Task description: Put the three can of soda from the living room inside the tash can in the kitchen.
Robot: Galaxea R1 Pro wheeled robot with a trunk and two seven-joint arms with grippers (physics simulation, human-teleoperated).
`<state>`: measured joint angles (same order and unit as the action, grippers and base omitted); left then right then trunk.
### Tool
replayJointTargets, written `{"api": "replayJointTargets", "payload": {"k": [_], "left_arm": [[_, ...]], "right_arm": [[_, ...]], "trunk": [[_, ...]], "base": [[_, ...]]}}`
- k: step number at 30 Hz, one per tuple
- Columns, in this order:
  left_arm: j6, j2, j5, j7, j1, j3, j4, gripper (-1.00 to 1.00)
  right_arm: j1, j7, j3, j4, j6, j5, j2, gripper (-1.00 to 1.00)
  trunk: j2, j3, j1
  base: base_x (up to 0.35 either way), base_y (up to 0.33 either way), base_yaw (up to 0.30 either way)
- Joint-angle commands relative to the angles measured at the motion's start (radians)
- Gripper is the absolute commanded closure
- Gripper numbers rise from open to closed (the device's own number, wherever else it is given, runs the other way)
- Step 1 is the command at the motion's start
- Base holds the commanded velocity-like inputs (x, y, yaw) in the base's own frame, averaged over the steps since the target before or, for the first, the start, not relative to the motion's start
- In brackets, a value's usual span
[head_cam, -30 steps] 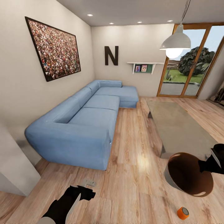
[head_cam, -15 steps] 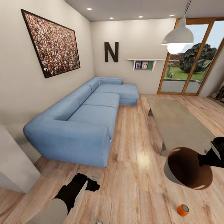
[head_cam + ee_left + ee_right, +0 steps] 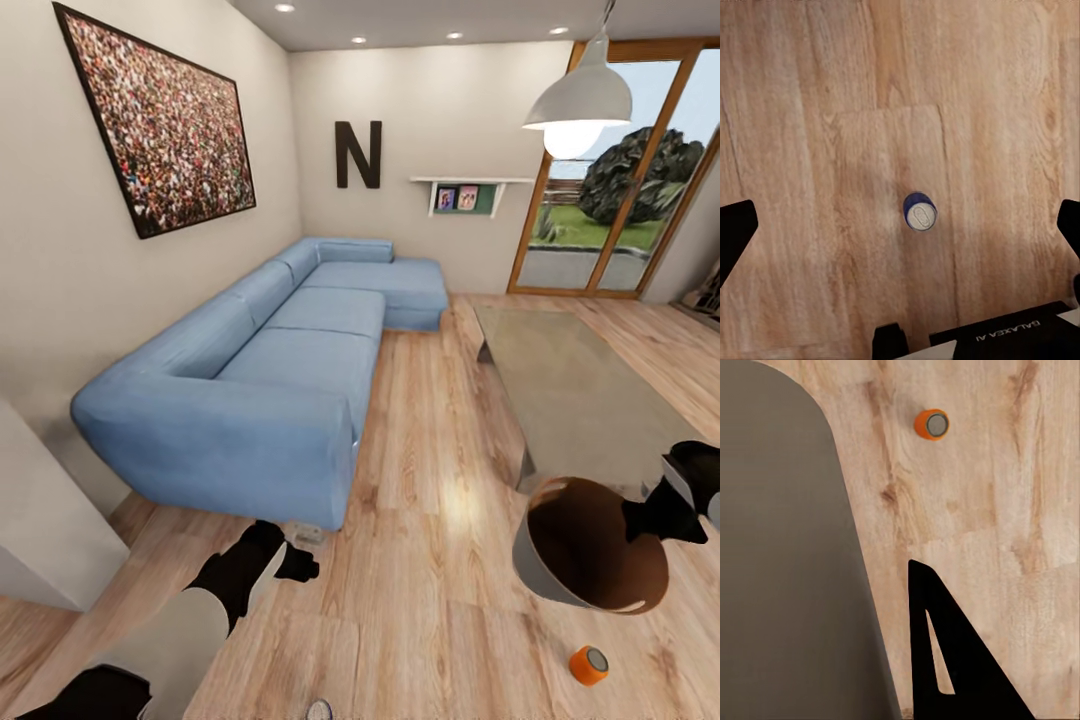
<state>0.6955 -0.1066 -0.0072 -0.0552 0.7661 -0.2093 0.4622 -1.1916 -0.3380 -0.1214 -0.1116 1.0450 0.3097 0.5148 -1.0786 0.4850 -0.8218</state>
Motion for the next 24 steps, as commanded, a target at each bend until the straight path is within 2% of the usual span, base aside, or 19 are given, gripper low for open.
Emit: {"api": "replayJointTargets", "payload": {"k": [1, 4, 10, 20, 24], "left_arm": [[-0.001, 0.000, 0.000, 0.000, 0.000, 0.000, 0.000, -1.00], [-0.002, -0.006, 0.001, 0.000, 0.001, 0.001, -0.003, -1.00], [-0.002, -0.013, -0.003, 0.000, 0.001, 0.001, -0.010, -1.00], [-0.002, -0.023, -0.006, 0.003, 0.001, 0.001, -0.011, -1.00], [-0.002, -0.024, -0.007, 0.013, 0.001, 0.001, -0.011, -1.00]], "right_arm": [[-0.012, -0.001, -0.017, 0.017, 0.002, -0.023, 0.000, 1.00], [-0.052, -0.001, -0.017, 0.075, 0.002, -0.023, 0.000, 1.00], [-0.074, -0.001, -0.015, 0.093, 0.002, -0.023, 0.001, 1.00], [-0.086, 0.000, -0.014, 0.097, 0.002, -0.021, 0.000, 1.00], [-0.086, 0.000, 0.010, 0.099, 0.002, -0.021, 0.002, 1.00]], "trunk": [[-0.007, 0.005, -0.004], [-0.028, 0.019, -0.015], [-0.070, 0.047, -0.038], [-0.140, 0.093, -0.077], [-0.168, 0.112, -0.092]], "base": [[0.000, 0.000, 0.000], [0.000, 0.000, 0.000], [0.000, 0.000, 0.000], [0.000, 0.000, 0.000], [0.000, 0.000, 0.000]]}}
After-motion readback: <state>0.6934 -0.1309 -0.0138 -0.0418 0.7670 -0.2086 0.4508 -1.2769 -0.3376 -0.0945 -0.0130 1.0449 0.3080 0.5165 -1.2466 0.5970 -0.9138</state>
